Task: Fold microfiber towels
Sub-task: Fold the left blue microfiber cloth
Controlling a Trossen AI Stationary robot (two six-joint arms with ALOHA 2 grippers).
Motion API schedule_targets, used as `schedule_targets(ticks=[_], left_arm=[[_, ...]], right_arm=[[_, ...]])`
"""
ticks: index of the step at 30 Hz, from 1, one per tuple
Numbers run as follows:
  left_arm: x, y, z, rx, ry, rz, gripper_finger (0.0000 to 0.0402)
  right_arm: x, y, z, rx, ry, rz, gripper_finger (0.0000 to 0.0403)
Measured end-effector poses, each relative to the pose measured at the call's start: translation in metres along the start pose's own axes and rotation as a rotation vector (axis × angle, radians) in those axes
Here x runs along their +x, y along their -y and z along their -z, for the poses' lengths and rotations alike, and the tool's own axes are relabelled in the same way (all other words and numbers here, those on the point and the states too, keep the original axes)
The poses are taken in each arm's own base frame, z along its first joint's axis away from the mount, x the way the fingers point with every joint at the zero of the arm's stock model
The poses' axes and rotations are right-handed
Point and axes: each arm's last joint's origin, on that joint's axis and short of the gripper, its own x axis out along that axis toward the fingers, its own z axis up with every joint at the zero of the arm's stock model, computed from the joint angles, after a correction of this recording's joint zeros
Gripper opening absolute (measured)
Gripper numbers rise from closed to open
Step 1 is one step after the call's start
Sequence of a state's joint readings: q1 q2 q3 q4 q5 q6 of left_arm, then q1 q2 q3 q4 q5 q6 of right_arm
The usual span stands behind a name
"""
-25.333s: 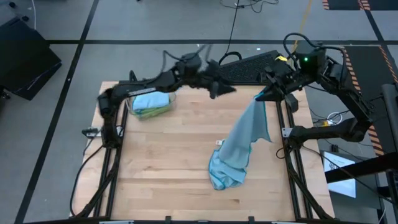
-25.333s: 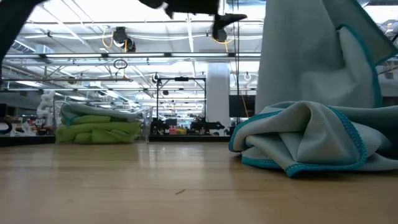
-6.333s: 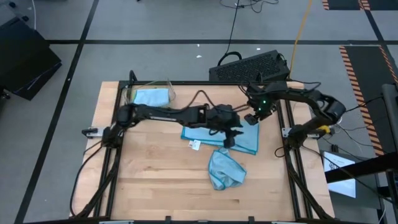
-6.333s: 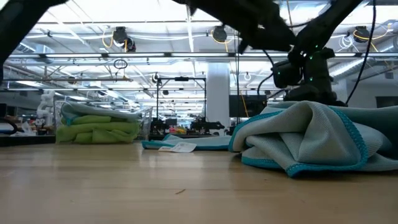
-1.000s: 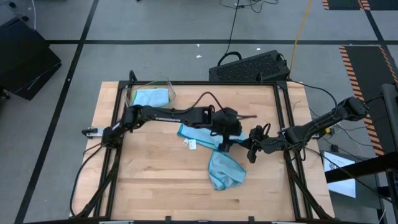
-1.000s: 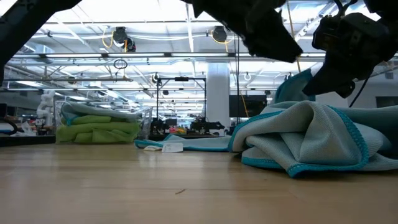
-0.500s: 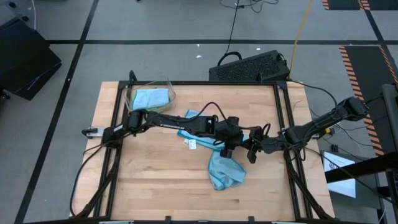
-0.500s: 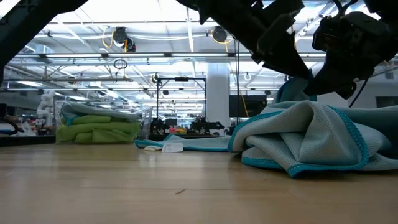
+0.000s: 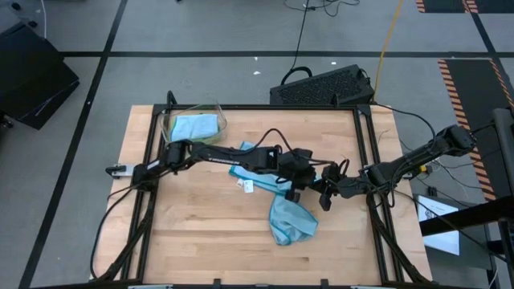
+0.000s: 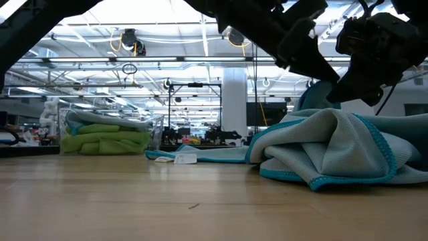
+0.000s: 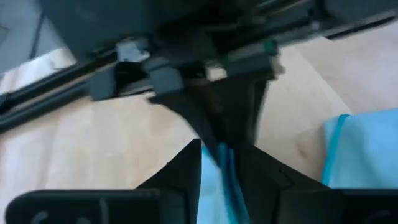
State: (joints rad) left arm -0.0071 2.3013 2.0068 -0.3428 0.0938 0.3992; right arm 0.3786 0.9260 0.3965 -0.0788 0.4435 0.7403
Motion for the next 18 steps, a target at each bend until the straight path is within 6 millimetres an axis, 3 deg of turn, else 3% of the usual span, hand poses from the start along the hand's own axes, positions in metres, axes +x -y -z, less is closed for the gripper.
schedule_targets(ticks=[18], left_arm=[[0.0017,0.0029,0.0029,-0.012,-0.030,0.004,0.0085]], right_arm=[[0.0000,0.0000,-0.0001,0.001,0.001,0.000,0.0000]])
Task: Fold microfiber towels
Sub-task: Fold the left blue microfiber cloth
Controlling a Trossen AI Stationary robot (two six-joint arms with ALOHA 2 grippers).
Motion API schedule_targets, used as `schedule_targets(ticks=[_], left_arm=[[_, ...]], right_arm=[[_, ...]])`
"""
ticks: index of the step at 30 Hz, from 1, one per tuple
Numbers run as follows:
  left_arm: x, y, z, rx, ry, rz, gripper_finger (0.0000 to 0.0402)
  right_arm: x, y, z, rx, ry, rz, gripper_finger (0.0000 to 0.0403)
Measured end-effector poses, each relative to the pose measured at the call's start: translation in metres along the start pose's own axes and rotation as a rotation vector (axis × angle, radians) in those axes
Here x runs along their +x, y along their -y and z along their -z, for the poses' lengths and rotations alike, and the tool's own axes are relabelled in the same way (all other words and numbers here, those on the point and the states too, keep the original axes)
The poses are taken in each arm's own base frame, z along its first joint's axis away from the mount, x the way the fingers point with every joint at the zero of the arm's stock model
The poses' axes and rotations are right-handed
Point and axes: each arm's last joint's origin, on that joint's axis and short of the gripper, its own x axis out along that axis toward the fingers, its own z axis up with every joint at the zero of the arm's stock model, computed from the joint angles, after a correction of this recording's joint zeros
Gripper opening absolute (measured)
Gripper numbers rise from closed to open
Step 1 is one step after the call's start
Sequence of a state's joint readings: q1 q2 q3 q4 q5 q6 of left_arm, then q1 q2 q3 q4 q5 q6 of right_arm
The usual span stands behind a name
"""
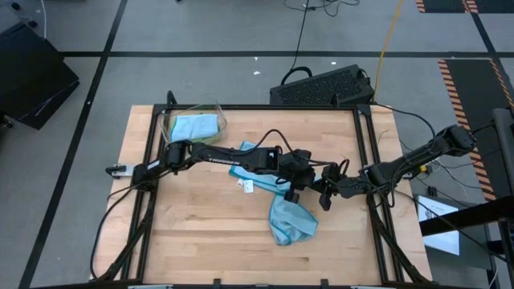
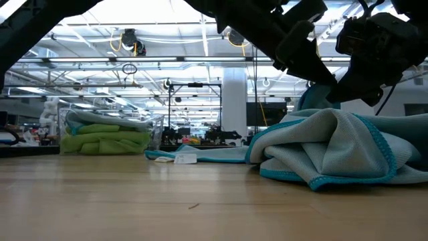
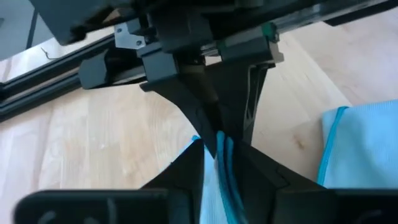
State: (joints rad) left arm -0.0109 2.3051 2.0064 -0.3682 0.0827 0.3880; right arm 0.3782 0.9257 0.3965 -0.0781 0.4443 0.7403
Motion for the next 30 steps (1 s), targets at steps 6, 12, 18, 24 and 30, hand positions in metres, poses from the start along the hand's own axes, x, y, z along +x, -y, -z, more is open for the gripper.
schedule_targets(ticks=[6,12,18,24,30], left_arm=[[0.000,0.002,0.002,-0.025,-0.013,0.038,0.0011],[-0.005,0.003,0.002,-0.085,-0.063,0.006,0.0006],[-0.033,-0.008,-0.010,-0.163,-0.057,-0.051,0.0004],[-0.056,-0.018,-0.016,-0.210,-0.068,-0.063,0.0003],[-0.058,-0.029,-0.009,-0.239,-0.092,-0.076,0.0002]], right_arm=[[0.000,0.000,0.000,0.000,0.000,0.000,0.0001],[0.000,0.000,0.000,0.042,-0.002,-0.004,0.0041],[-0.013,0.000,-0.005,0.031,-0.023,-0.105,0.0143],[-0.029,0.009,-0.008,-0.026,-0.085,-0.059,0.0238],[-0.018,0.012,0.004,-0.134,-0.163,0.009,0.0271]])
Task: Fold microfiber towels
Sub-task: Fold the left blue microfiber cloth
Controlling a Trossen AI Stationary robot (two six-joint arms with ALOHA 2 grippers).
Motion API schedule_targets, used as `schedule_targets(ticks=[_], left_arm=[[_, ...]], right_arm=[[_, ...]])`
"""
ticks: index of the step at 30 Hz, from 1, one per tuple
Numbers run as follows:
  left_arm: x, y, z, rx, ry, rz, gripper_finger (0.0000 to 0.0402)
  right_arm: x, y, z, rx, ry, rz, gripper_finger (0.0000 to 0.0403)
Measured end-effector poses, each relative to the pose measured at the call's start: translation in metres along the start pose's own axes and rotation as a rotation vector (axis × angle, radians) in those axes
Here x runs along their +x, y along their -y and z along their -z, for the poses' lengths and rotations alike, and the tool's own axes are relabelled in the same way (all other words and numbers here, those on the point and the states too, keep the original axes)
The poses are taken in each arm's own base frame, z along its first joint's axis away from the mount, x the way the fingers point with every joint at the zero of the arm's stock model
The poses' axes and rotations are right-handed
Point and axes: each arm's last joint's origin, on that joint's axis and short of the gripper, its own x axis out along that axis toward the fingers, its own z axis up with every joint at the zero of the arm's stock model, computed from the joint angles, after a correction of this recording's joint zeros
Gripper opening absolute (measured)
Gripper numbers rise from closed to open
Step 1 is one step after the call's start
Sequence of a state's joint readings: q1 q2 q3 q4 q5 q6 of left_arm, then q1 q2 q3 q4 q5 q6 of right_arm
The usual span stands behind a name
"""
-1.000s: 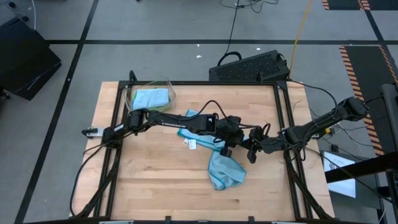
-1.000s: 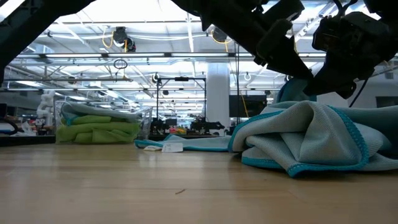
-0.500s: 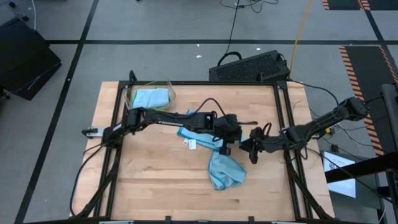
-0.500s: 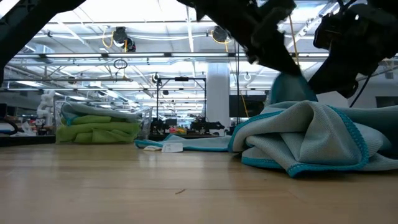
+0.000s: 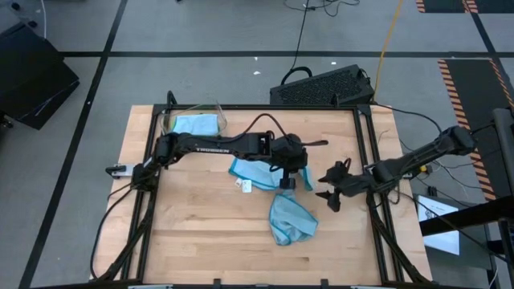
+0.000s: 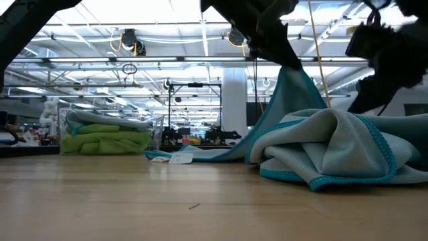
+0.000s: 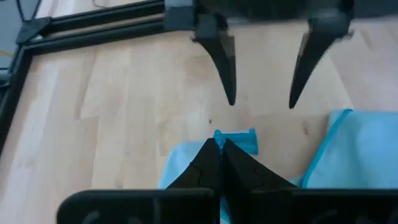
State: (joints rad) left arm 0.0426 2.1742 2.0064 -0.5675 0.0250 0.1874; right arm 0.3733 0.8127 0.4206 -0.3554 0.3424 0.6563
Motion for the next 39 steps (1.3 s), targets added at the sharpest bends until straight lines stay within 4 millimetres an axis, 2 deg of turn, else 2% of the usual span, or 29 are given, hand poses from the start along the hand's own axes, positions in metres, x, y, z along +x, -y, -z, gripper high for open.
schedule_targets(ticks=[5,9,15,25,35,39], left_arm=[[0.000,-0.008,0.004,-0.024,-0.024,-0.009,0.0002],[-0.001,-0.014,0.005,-0.039,-0.024,-0.017,0.0001],[-0.001,-0.025,0.008,-0.102,-0.032,-0.034,0.0002],[-0.002,-0.041,0.013,-0.190,-0.042,-0.062,0.0002],[-0.002,-0.043,0.013,-0.229,-0.046,-0.082,0.0002],[-0.002,-0.043,0.014,-0.243,-0.047,-0.088,0.0003]], right_arm=[[0.016,-0.001,0.005,-0.080,-0.027,0.116,0.0259],[0.030,-0.006,0.006,-0.112,-0.016,0.142,0.0248],[0.046,-0.010,0.009,-0.067,-0.011,0.174,0.0234],[0.053,-0.008,0.010,-0.084,0.030,0.270,0.0215],[0.063,-0.008,0.014,-0.069,0.030,0.305,0.0213],[0.066,-0.010,0.012,-0.056,0.053,0.299,0.0195]])
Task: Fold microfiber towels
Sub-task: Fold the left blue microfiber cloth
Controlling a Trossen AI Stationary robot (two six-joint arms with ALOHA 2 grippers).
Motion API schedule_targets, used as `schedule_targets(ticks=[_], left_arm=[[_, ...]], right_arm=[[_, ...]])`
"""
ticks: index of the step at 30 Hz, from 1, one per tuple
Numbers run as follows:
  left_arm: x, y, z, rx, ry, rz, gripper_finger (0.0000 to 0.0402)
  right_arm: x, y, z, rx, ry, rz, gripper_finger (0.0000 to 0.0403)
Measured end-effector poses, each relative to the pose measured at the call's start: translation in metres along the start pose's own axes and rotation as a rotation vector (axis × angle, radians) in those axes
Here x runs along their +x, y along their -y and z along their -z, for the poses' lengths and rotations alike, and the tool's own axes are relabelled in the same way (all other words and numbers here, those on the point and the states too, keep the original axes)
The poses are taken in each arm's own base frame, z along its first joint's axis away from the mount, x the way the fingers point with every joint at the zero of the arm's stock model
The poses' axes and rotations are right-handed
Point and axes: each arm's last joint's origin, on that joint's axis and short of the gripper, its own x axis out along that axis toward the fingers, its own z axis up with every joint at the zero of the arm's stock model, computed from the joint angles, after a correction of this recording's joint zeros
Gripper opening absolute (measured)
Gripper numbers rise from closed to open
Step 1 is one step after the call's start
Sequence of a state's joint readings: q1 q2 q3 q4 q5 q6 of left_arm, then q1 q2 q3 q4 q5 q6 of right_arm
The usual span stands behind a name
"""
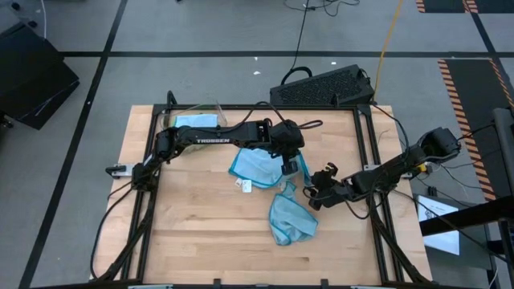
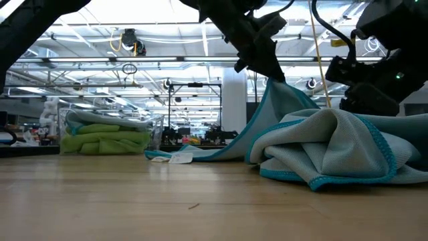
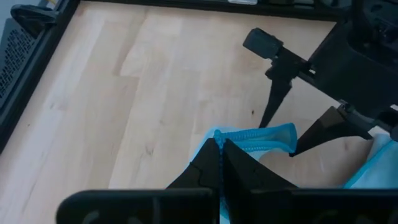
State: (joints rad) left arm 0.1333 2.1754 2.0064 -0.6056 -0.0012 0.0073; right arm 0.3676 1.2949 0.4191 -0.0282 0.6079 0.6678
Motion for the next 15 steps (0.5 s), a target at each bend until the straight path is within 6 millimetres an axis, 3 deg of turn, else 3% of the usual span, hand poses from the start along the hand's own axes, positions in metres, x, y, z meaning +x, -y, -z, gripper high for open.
schedule_targets(ticks=[6,15], left_arm=[[0.0000,-0.0001,0.0001,-0.018,-0.002,-0.001,0.0003],[0.0000,0.0000,0.0007,-0.025,-0.007,-0.001,0.0003]], right_arm=[[0.0002,-0.0020,-0.0031,0.027,0.025,-0.020,0.0132],[-0.0001,-0.0032,-0.0043,0.036,0.031,-0.038,0.0008]])
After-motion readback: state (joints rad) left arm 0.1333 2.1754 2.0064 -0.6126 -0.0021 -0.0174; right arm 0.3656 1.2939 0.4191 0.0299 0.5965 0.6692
